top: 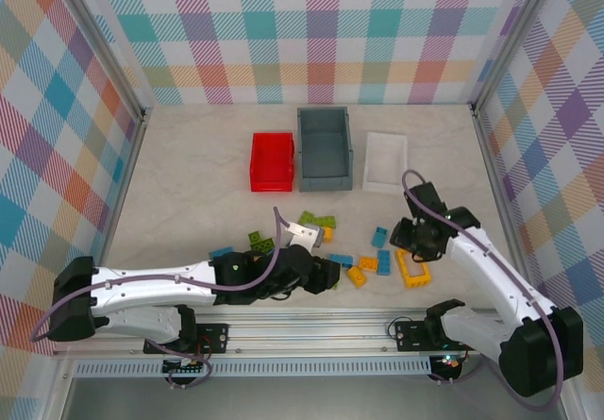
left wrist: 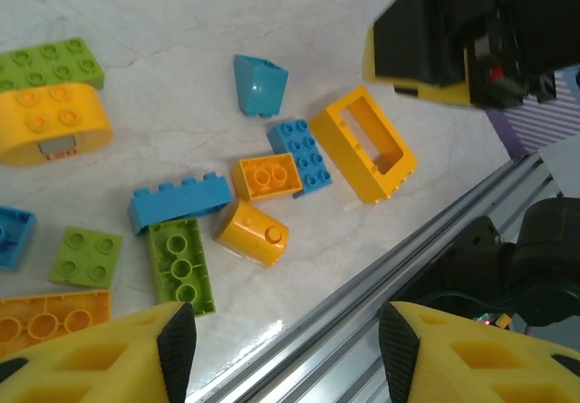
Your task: Sort the legos into containers by color
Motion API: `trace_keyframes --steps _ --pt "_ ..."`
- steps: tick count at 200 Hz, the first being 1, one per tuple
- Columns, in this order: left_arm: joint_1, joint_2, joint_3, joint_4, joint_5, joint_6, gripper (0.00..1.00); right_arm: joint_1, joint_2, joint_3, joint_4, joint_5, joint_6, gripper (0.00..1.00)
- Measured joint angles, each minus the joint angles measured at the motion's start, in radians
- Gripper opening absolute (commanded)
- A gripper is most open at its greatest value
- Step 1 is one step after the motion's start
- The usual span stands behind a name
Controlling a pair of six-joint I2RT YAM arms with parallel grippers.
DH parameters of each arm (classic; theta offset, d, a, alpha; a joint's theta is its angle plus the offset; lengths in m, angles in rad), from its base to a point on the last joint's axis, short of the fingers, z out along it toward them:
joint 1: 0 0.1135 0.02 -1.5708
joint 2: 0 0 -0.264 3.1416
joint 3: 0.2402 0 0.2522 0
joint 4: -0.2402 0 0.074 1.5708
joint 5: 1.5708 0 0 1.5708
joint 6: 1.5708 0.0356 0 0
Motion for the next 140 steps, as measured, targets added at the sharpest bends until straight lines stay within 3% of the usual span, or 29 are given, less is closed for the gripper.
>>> trace_keyframes --steps 62,140 --pt "-0.041 0.067 0.000 0.043 -0.052 -0.032 0.57 0.033 0.092 -0.094 0.052 0.000 0.015 0.42" --pt "-0.042 0.068 0.002 0.043 -0.070 -0.050 0.57 0.034 0.195 -0.109 0.117 0.007 -0.006 0.14"
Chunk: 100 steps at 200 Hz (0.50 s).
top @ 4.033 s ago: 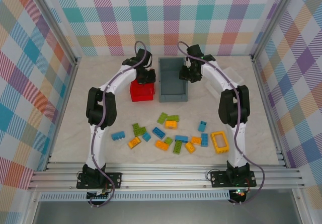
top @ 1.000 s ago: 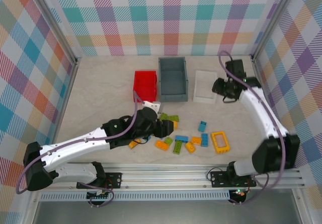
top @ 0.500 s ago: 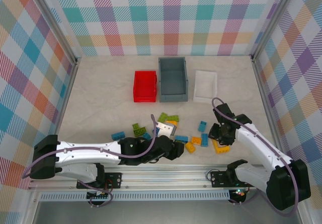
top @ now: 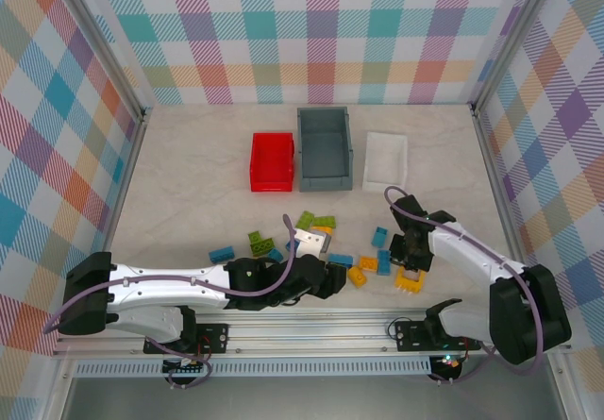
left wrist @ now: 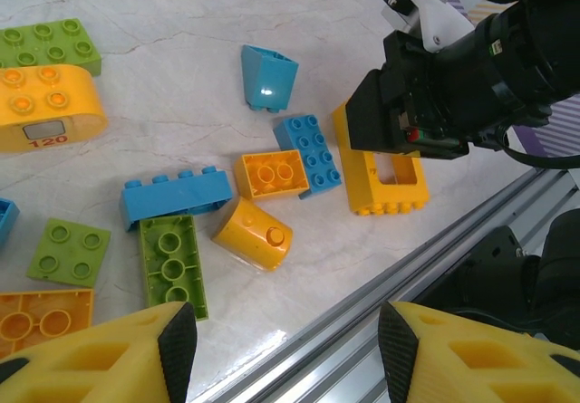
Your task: Sort the legos into containers by color
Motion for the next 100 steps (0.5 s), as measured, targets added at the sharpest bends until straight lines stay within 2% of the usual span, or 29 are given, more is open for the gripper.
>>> trace_keyframes --steps 24,45,72,100 --pt "0.000 -0.002 0.002 -0.003 -0.020 0.000 0.57 0.000 -0.001 0.025 -0.002 0.031 -0.021 0.06" --pt "0.000 -0.007 0.022 -0.040 -0.049 -0.001 0.57 0.000 -0.016 0.103 -0.027 0.071 -0.056 0.04" --pt "0.000 -0.034 0.077 -0.105 -0.094 0.000 0.58 0.000 -0.017 0.294 -0.028 0.097 -0.118 0.02" --pt "0.028 -0.073 0.126 -0.140 -0.111 0.002 0.59 -0.017 0.080 0.510 0.024 0.082 -0.187 0.01"
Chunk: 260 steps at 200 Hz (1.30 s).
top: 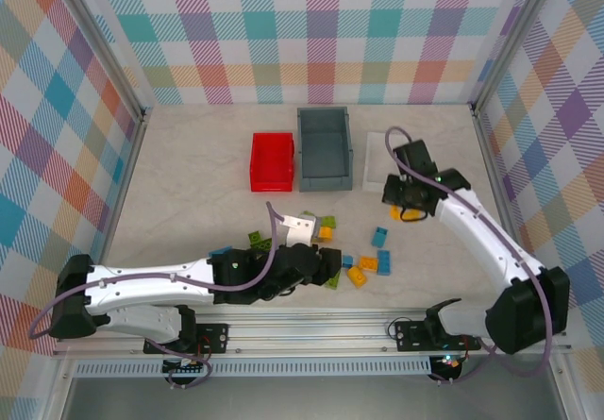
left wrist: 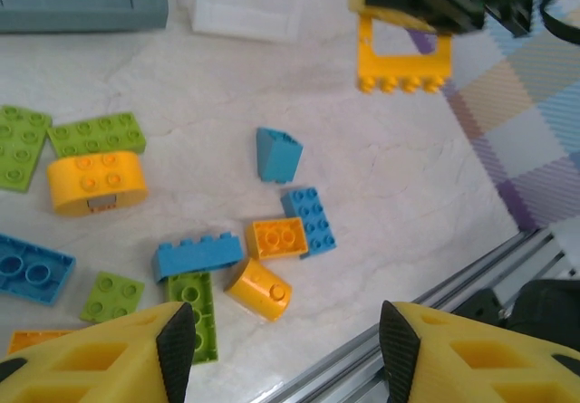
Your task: Sort the legos into containers by color
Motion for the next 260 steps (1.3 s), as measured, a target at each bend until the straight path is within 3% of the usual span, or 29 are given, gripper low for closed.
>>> trace_keyframes --steps 47,89,171,237,260 --pt "0.108 0.011 0.085 0.000 0.012 0.049 0.60 -0.141 0.335 0.262 0.156 -0.167 -0.064 0.00" --pt "0.161 0.111 0.204 0.021 0.058 0.106 0.60 -0.208 0.591 0.445 0.174 -0.266 -0.100 0.00" --pt "0.185 0.157 0.214 0.064 0.106 0.126 0.60 -0.213 0.782 0.565 0.141 -0.345 -0.154 0.00" --pt "0.185 0.146 0.205 0.058 0.108 0.126 0.60 -0.213 0.839 0.607 0.085 -0.323 -0.174 0.28" --pt "0.185 0.138 0.205 0.037 0.098 0.125 0.60 -0.213 0.838 0.614 0.076 -0.311 -0.184 0.31"
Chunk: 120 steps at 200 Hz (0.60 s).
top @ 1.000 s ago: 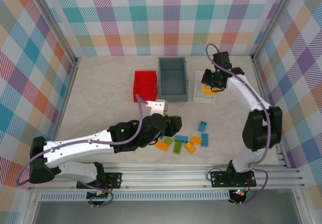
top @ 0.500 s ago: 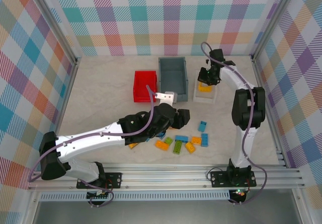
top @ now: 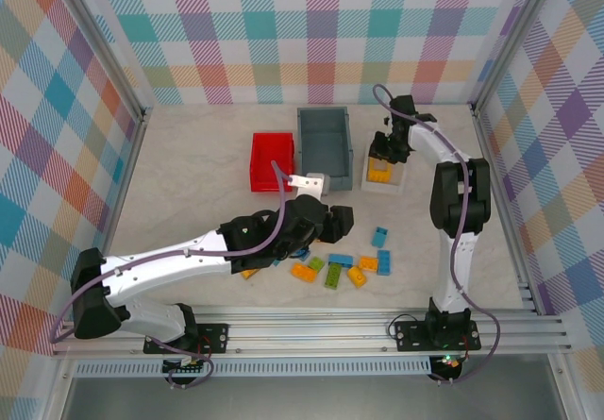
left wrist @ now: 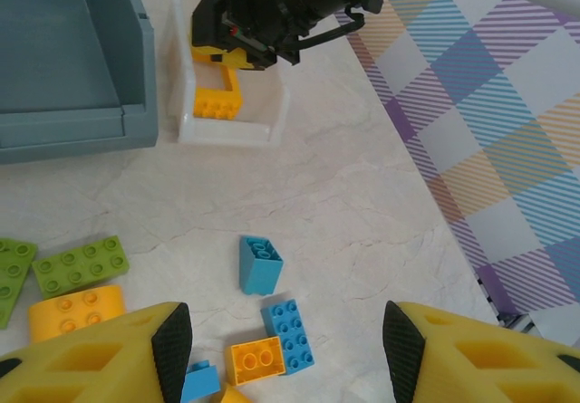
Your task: Sort the legos into containers by color
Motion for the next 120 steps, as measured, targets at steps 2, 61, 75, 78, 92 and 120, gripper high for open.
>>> trace_keyframes --steps 2,61,75,78,92,120 --pt "0.000 -0.002 0.000 -0.003 -0.001 0.000 0.60 0.000 0.000 0.000 -0.001 0.000 0.000 0.31" --pt "0.044 -0.054 0.010 -0.204 -0.056 -0.073 0.58 0.032 -0.160 0.015 -0.056 0.070 -0.007 0.32" --pt "0.087 -0.093 0.009 -0.277 -0.065 -0.106 0.58 0.060 -0.289 -0.022 -0.031 0.083 -0.007 0.34" --pt "0.098 -0.103 0.008 -0.289 -0.064 -0.113 0.58 0.068 -0.319 -0.036 -0.022 0.086 -0.007 0.35" --pt "0.151 -0.155 -0.005 -0.343 -0.065 -0.143 0.58 0.110 -0.480 -0.117 0.015 0.090 -0.007 0.39" --pt "0.269 -0.258 -0.059 -0.456 -0.050 -0.202 0.58 0.272 -0.790 -0.328 0.103 0.084 -0.008 0.47"
